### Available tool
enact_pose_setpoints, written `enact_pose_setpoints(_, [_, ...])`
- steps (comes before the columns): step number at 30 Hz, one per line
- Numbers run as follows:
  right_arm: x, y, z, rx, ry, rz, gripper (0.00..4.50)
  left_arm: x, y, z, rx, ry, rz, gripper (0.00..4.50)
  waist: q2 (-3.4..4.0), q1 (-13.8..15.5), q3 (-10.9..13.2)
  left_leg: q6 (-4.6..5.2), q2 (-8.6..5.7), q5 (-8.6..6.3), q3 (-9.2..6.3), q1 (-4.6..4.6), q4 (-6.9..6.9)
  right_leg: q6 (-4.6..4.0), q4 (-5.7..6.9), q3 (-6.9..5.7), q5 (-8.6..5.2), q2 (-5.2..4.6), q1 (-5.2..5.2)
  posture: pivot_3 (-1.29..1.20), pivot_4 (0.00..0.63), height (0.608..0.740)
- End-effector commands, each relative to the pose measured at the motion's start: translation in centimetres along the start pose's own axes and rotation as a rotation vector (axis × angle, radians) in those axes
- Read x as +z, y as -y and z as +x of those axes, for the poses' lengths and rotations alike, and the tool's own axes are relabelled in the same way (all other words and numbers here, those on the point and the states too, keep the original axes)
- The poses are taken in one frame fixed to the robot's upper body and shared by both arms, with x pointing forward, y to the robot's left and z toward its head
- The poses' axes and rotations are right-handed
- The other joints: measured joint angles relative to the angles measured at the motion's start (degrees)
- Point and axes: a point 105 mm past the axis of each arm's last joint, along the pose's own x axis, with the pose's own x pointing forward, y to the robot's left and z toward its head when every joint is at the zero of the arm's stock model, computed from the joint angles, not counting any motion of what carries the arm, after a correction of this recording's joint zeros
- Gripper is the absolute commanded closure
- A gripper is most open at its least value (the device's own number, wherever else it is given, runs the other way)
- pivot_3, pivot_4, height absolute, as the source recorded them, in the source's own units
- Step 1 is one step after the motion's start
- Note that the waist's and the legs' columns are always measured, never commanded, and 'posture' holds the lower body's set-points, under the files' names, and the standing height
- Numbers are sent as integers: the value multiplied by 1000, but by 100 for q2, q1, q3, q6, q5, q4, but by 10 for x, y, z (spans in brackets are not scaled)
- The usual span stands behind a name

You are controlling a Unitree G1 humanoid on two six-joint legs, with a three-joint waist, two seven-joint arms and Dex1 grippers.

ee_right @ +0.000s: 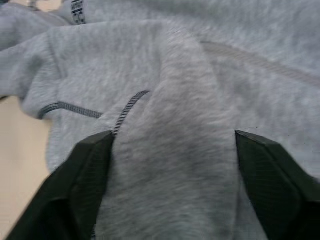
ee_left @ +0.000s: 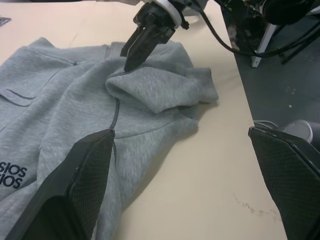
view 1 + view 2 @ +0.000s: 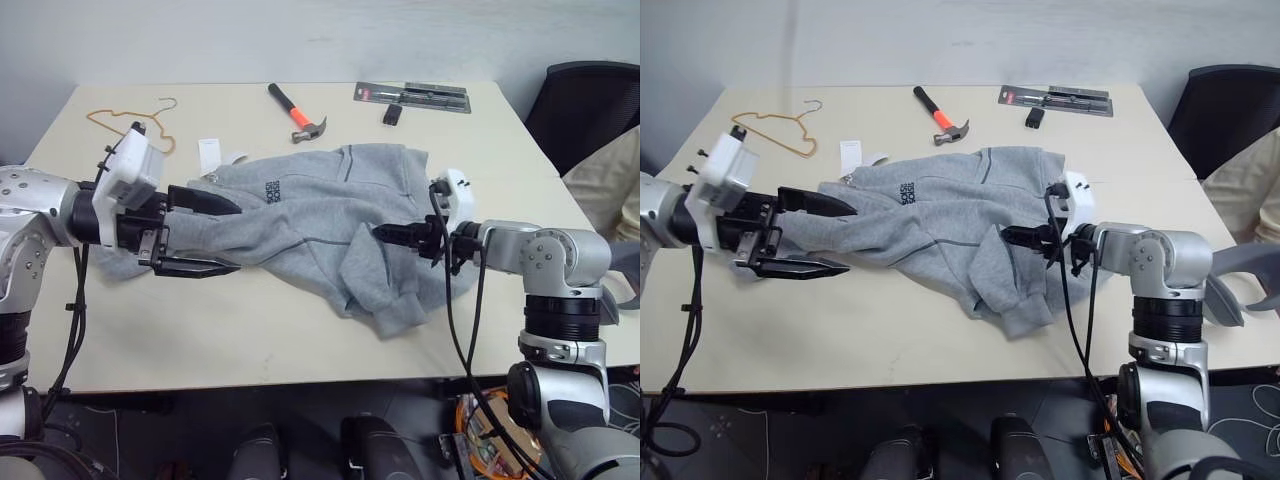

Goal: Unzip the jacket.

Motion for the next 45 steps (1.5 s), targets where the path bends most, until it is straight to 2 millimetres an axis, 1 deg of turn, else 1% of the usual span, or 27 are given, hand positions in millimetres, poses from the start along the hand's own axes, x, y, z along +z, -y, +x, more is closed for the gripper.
enact_pose_setpoints(1, [0,-19,-4,91,14,-29,2052,8,-3,-5,20,-8,51,0,0,5,0,0,0,0,0,0,-1,0,-1,0,0,0,0,0,150,740])
enact_pose_setpoints(5, [3,-29,-9,155,49,-42,3393,7,-5,-7,33,-16,58,0,0,14,0,0,-2,0,0,0,-1,0,-4,0,0,-3,0,0,150,740])
enact_pose_setpoints(7, [1,-41,-18,232,45,-106,4125,7,-6,-8,36,-22,60,0,0,22,0,0,-2,0,0,0,-2,0,-10,-1,0,-2,0,0,150,740])
enact_pose_setpoints(8, [-5,-48,-23,269,23,-154,4473,6,-7,-8,38,-25,61,0,0,28,0,0,-2,0,-1,-1,-4,0,-10,-1,0,-2,0,0,150,740])
enact_pose_setpoints(10, [-20,-57,-32,330,-34,-237,4491,5,-8,-9,42,-30,63,0,0,52,0,1,-4,0,-4,-1,-13,0,-16,-4,0,-3,1,0,150,740])
enact_pose_setpoints(13, [-47,-72,-51,450,-142,-337,4491,5,-9,-9,47,-34,63,0,-1,47,-1,7,-7,-4,-6,-5,-15,5,-33,-5,2,-5,6,0,150,740])
enact_pose_setpoints(16, [-87,-86,-75,586,-302,-515,4491,4,-12,-8,46,-40,62,0,0,57,0,10,-9,-4,-5,-4,-16,10,-62,-4,3,-6,7,0,150,740])
enact_pose_setpoints(18, [-109,-88,-85,632,-396,-596,4491,3,-12,-7,40,-45,61,0,-2,52,0,11,-7,-5,-16,6,-20,13,-77,-13,2,-1,24,0,150,740])
enact_pose_setpoints(21, [-148,-81,-99,673,-563,-722,4491,0,-13,-3,27,-52,62,0,-4,28,-1,11,-7,-5,-16,14,-19,16,-77,-12,3,0,31,0,150,740])
enact_pose_setpoints(22, [-157,-79,-104,690,-602,-745,4491,0,-13,-1,24,-54,62,0,-3,36,-1,10,-8,-5,-16,16,-19,16,-76,-11,3,-1,32,0,150,740])
enact_pose_setpoints(23, [-162,-78,-106,701,-609,-751,4491,0,-14,0,19,-55,64,0,-3,45,-1,10,-10,-4,-15,15,-20,17,-75,-11,3,-3,32,0,150,740])
enact_pose_setpoints(24, [-163,-76,-105,685,-593,-773,4491,0,-14,1,15,-56,65,0,-6,47,-1,9,-9,-4,-15,16,-20,18,-77,-12,3,-3,32,0,150,740])
enact_pose_setpoints(27, [-155,-63,-95,570,-528,-847,4491,-2,-15,5,-1,-65,71,0,-8,39,0,7,-9,-2,-15,16,-12,19,-73,-11,3,-4,33,0,150,740])
enact_pose_setpoints(30, [-142,-65,-94,543,-460,-792,4491,-5,-15,10,-19,-76,81,0,-7,47,0,6,-8,-1,-16,17,-7,19,-69,-11,3,-5,35,0,150,740])
enact_pose_setpoints(33, [-131,-74,-96,553,-402,-743,3714,-7,-14,15,-35,-72,86,0,-8,54,0,6,-6,-1,-18,16,-6,19,-67,-13,3,-5,35,0,150,740])
enact_pose_setpoints(35, [-125,-76,-97,532,-375,-768,3178,-11,-10,21,-64,-87,89,0,-8,55,0,6,-7,-1,-19,16,-3,19,-68,-13,3,-6,37,0,150,740])
enact_pose_setpoints(37, [-117,-79,-104,537,-356,-812,2483,-19,-1,28,-116,-121,99,0,-8,56,0,7,-8,-1,-20,16,-4,19,-68,-13,3,-7,37,0,150,740])
enact_pose_setpoints(38, [-108,-80,-112,535,-340,-823,2179,-24,7,33,-154,-143,109,0,-8,56,0,7,-7,-2,-21,16,-4,19,-70,-13,3,-7,39,0,150,740])
enact_pose_setpoints(39, [-102,-81,-117,534,-328,-829,2179,-27,13,37,-180,-155,117,0,-7,57,0,7,-8,-2,-21,16,-6,19,-71,-13,3,-8,39,0,150,740])
enact_pose_setpoints(41, [-87,-77,-132,503,-324,-841,2179,-42,26,44,-235,-214,158,0,-6,59,1,10,-10,-3,-21,18,-10,19,-75,-11,3,-11,42,0,150,740])
enact_pose_setpoints(42, [-83,-76,-136,491,-328,-847,2179,-47,30,46,-249,-236,175,0,-6,58,1,10,-10,-3,-20,19,-11,19,-76,-11,3,-11,44,0,150,740])
enact_pose_setpoints(44, [-74,-59,-143,398,-351,-925,2179,-59,37,46,-277,-300,217,0,-8,57,0,10,-6,-4,-24,24,-12,19,-78,-14,3,-7,51,0,150,740])
enact_pose_setpoints(45, [-69,-42,-144,307,-380,-995,2179,-63,40,44,-292,-326,236,0,-8,50,0,11,-6,-4,-24,26,-13,19,-78,-13,3,-7,51,0,150,740])
